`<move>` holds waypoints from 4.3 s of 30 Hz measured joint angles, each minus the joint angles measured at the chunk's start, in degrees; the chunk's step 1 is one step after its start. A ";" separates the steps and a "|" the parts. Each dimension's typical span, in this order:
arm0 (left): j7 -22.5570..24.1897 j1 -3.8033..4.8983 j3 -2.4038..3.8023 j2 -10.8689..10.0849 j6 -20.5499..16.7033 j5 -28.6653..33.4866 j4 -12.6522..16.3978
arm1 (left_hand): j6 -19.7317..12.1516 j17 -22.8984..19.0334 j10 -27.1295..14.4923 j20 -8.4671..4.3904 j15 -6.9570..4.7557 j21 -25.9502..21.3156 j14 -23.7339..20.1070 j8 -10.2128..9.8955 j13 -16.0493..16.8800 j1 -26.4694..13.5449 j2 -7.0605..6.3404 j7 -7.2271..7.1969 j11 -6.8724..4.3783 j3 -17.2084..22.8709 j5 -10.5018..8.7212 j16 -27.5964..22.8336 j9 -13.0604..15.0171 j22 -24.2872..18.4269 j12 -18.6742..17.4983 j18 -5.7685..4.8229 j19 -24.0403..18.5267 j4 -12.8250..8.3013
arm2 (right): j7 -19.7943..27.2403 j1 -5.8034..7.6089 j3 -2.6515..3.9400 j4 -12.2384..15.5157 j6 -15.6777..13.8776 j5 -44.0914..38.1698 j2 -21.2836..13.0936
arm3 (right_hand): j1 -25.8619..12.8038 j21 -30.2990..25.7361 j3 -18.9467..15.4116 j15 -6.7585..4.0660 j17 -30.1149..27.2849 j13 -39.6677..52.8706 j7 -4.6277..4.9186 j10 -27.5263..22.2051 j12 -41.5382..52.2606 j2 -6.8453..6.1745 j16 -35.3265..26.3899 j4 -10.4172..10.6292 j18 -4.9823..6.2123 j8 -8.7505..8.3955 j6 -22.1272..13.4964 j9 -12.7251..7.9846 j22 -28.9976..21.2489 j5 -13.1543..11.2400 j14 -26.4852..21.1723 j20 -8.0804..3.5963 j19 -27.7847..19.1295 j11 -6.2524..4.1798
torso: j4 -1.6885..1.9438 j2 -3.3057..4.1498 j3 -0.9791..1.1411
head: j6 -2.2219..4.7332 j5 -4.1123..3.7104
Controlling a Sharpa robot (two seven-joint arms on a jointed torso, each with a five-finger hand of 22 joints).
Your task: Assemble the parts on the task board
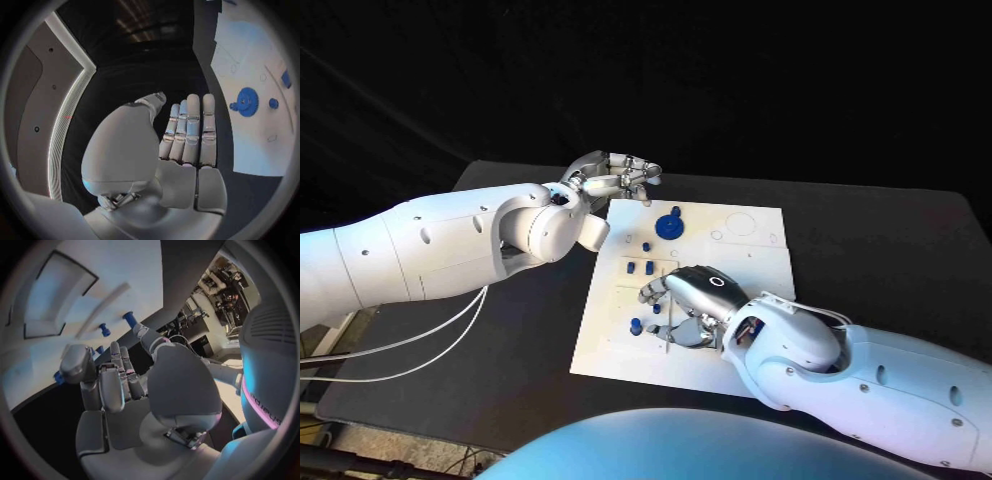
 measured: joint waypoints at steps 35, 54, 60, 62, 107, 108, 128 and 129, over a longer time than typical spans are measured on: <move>-0.04 -0.04 -0.30 -0.53 0.11 -0.38 0.14 | 0.00 0.00 -0.21 0.00 0.20 0.00 -0.20 0.00 -0.05 -0.30 -0.30 0.00 0.21 0.00 -0.29 0.00 0.00 -0.09 0.00 0.00 0.00 0.00 | -9.67 1.70 -0.63 9.20 -0.89 20.84 -25.93 | -0.52 19.54 -19.30 -4.02 5.57 64.58 -4.28 27.09 74.91 0.68 8.21 17.91 -2.30 6.22 4.49 12.25 -0.03 -2.57 -0.10 -4.51 5.57 -5.72 | -1.46 -0.75 -0.52 | 0.00 -5.20; 0.00 -0.05 -0.31 -0.85 0.12 -0.60 0.35 | -0.21 0.00 -0.21 0.00 0.20 -0.23 -0.20 0.00 -0.09 -0.53 -0.07 0.21 0.21 0.00 -0.29 0.00 0.00 -0.15 -0.27 0.00 0.00 0.00 | -13.30 -0.85 -0.62 7.19 -0.67 14.81 -21.15 | -0.15 20.48 -19.53 -4.02 5.56 64.56 -4.34 27.09 75.13 1.06 8.43 17.96 -2.30 6.22 4.55 12.33 -0.04 -1.77 -0.10 -4.51 5.56 -5.71 | -1.45 -0.66 -0.47 | 0.00 -4.62; 0.00 -0.05 -0.31 -0.97 0.13 -0.71 0.40 | -0.21 0.00 -0.21 0.00 0.20 -0.23 -0.20 0.00 -0.09 -0.75 -0.29 0.21 0.21 0.00 -0.29 0.00 0.00 -0.15 -0.27 0.00 0.00 0.00 | -13.55 -1.06 -0.61 6.91 -0.58 13.98 -20.19 | -0.20 20.76 -19.85 -4.02 5.56 64.56 -4.55 27.09 75.13 1.50 8.43 17.96 -2.29 6.22 5.18 12.41 -0.04 -1.23 -0.10 -4.50 5.56 -5.71 | -1.49 -0.61 -0.47 | 0.00 -4.50; 0.00 -0.05 -0.31 -0.98 0.14 -0.75 0.41 | -0.21 0.00 -0.21 0.00 0.20 -0.23 -0.20 0.00 -0.09 -0.75 -0.29 0.21 0.21 0.00 -0.29 0.00 0.00 -0.15 -0.27 0.00 0.00 0.00 | -13.62 -1.11 -0.61 6.80 -0.53 13.77 -19.85 | -0.09 20.76 -19.85 -4.02 5.55 64.56 -4.63 27.09 75.13 1.61 8.43 17.96 -2.29 6.22 5.26 12.41 -0.04 -0.88 -0.10 -4.50 5.56 -5.71 | -1.49 -0.60 -0.47 | 0.00 -4.58; -0.17 -0.05 -0.31 -1.06 0.44 -1.19 0.44 | -0.21 0.00 -0.21 0.00 0.20 -0.22 -0.20 0.00 -0.13 -0.75 -0.29 0.21 0.21 0.00 -0.29 0.00 0.00 -0.22 -0.27 0.00 0.00 0.00 | -15.74 1.01 -0.38 9.19 -3.08 15.66 -18.40 | 2.04 24.16 -15.96 -5.97 5.53 64.53 -4.52 27.45 77.14 4.01 8.65 17.88 -2.94 6.14 9.22 11.84 -0.02 6.00 -0.20 -5.76 5.96 -7.62 | -1.26 -0.63 -0.65 | 0.00 -5.09; -0.17 -0.05 -0.31 -1.06 0.44 -1.19 0.44 | -0.21 0.00 -0.21 0.13 0.20 -0.22 -0.20 0.00 -0.13 -0.85 -0.19 0.21 0.21 0.00 -0.28 0.00 0.00 -0.24 -0.27 -0.01 -0.13 0.00 | -15.72 1.05 -0.38 9.20 -3.08 15.96 -18.20 | 2.04 24.16 -15.96 -5.97 5.53 64.53 -4.52 27.45 77.14 4.01 8.66 17.88 -2.93 6.09 9.22 11.84 -0.02 6.00 -0.20 -5.76 5.96 -7.62 | -1.26 -0.63 -0.66 | 0.00 -5.05; -0.24 -0.05 -0.31 -1.02 0.52 -1.24 0.55 | -0.21 0.00 -0.21 0.15 0.40 -0.22 -0.40 0.00 -0.12 -0.97 -0.06 0.21 0.21 0.00 -0.29 0.00 0.00 -0.29 -0.27 -0.01 -0.15 0.00 | -15.19 1.12 -0.40 6.98 0.79 20.85 -12.52 | -8.48 24.47 -15.64 -5.97 5.52 64.53 -5.16 27.34 78.45 5.67 8.65 18.19 -2.93 5.59 11.58 12.39 -0.03 5.17 -0.19 -5.76 5.95 -7.72 | -1.22 -0.53 -0.67 | 0.00 -4.80; -0.25 -0.05 -0.31 -1.05 0.52 -1.24 0.55 | -0.21 0.00 -0.21 0.15 0.40 -0.22 -0.40 0.00 -0.12 -0.97 -0.06 0.21 0.21 0.00 -0.29 0.00 0.00 -0.29 -0.27 -0.01 -0.15 0.00 | -15.21 1.12 -0.40 6.78 1.01 20.89 -12.33 | -9.29 24.47 -15.63 -6.09 5.52 64.53 -5.26 27.23 78.74 5.71 8.65 18.19 -2.93 5.94 11.83 12.67 -0.03 5.17 -0.07 -5.90 5.86 -7.83 | -1.24 -0.53 -0.68 | 0.00 -4.77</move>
